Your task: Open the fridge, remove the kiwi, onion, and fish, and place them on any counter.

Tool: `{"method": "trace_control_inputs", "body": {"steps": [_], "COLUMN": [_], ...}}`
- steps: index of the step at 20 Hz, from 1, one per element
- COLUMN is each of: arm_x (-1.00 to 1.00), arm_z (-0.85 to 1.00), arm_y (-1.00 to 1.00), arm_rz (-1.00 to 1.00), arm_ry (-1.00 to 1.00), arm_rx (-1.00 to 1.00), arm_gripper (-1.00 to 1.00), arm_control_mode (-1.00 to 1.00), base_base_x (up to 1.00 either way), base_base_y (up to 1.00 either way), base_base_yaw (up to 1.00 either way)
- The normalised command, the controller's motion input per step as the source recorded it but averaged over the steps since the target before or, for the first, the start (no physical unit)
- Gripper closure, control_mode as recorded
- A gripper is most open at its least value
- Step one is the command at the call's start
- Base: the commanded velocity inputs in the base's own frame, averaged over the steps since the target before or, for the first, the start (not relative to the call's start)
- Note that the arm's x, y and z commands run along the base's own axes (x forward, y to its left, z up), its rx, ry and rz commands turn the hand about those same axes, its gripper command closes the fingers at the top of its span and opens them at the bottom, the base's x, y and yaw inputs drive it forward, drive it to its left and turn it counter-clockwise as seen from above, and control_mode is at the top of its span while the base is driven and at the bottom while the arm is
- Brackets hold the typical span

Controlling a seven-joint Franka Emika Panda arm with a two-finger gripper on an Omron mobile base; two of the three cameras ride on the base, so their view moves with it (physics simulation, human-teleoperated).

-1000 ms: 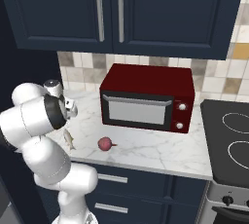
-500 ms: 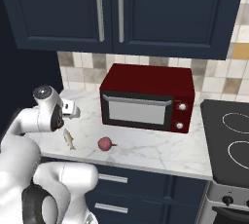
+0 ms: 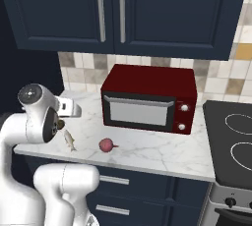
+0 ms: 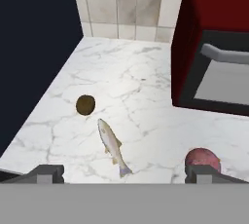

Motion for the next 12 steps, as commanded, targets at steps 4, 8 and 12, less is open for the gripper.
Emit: {"method": "trace_control_inputs", "body": {"steps": [4,8,12], "arm_x": [-0.89,-1.0,-1.0], "arm_z": [1.0,1.0,1.0], "arm_y": [-0.42,-0.47,-0.43], "arm_rz": [0.0,0.0,0.0], "arm_ry": [-0.07,-0.1,-0.12], "arm_rx": [0.0,0.0,0.0], "arm_gripper": [-1.0,-1.0,-1.0], "arm_control_mode": [-1.0,-1.0,-1.0], "base_base_x": [0.0,0.0,0.0], "base_base_y": [0.0,0.0,0.0], "base_base_yaw": [0.0,0.0,0.0]}}
